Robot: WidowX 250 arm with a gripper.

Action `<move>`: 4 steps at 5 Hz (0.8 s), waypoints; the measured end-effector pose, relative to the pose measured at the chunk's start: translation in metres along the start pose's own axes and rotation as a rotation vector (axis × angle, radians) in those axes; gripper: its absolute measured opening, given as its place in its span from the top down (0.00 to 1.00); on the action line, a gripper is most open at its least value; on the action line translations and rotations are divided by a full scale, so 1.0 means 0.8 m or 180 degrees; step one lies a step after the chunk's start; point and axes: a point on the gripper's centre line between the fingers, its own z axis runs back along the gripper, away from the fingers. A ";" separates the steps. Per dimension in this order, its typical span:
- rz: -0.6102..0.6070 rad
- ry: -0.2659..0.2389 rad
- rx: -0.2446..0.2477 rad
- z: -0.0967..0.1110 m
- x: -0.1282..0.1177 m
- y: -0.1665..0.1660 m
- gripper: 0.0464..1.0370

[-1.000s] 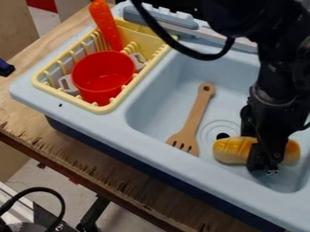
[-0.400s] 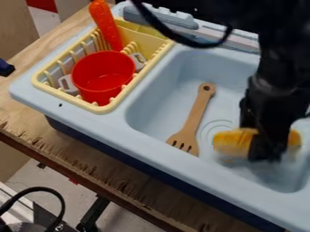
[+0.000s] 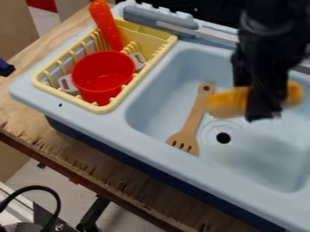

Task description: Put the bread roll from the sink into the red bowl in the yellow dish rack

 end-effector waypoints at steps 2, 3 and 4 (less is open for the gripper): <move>0.0276 -0.0020 -0.0029 0.029 -0.040 0.057 0.42; 0.0258 -0.0077 -0.0026 0.036 -0.064 0.084 0.42; 0.0191 -0.0115 -0.0009 0.039 -0.084 0.105 0.42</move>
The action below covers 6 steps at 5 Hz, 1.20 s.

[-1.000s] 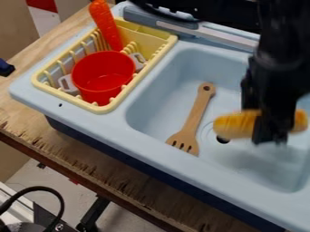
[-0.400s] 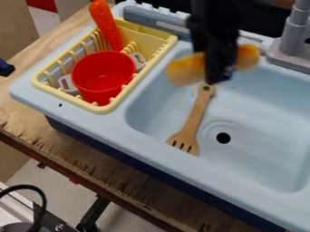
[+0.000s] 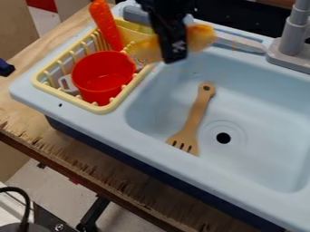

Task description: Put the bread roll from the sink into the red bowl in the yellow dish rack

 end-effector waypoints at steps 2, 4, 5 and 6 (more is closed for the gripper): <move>-0.0082 0.0209 0.0021 -0.016 -0.046 0.027 0.42; -0.0141 0.0174 0.0034 -0.024 -0.085 0.062 0.42; -0.0195 0.0177 0.0123 -0.027 -0.090 0.068 0.42; -0.0147 0.0193 0.0123 -0.042 -0.095 0.058 0.42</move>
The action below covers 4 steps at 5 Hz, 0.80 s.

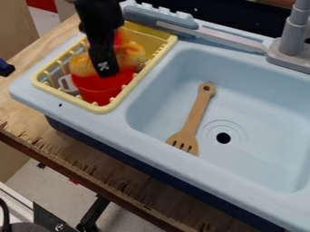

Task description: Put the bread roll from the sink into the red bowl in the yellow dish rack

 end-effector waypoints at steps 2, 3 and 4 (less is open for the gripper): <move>0.0244 -0.0102 0.0038 -0.005 0.005 -0.001 0.11; 0.0412 0.0026 -0.0088 -0.009 0.003 -0.002 0.03; 0.0539 0.0028 -0.0044 -0.010 0.004 0.002 0.04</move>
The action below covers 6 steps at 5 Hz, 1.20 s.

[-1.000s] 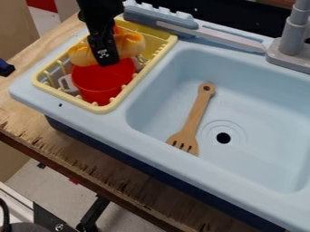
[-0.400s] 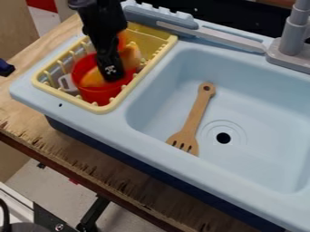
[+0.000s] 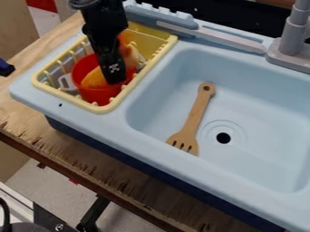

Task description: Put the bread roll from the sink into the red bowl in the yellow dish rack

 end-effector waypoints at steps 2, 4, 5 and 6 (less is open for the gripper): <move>0.0209 0.0214 0.0053 0.024 0.008 0.001 0.04; 0.0709 0.0249 0.0256 0.064 0.018 -0.021 0.04; 0.1182 0.0315 0.0503 0.066 0.035 -0.041 0.04; 0.1488 0.0357 0.0478 0.065 0.054 -0.041 0.04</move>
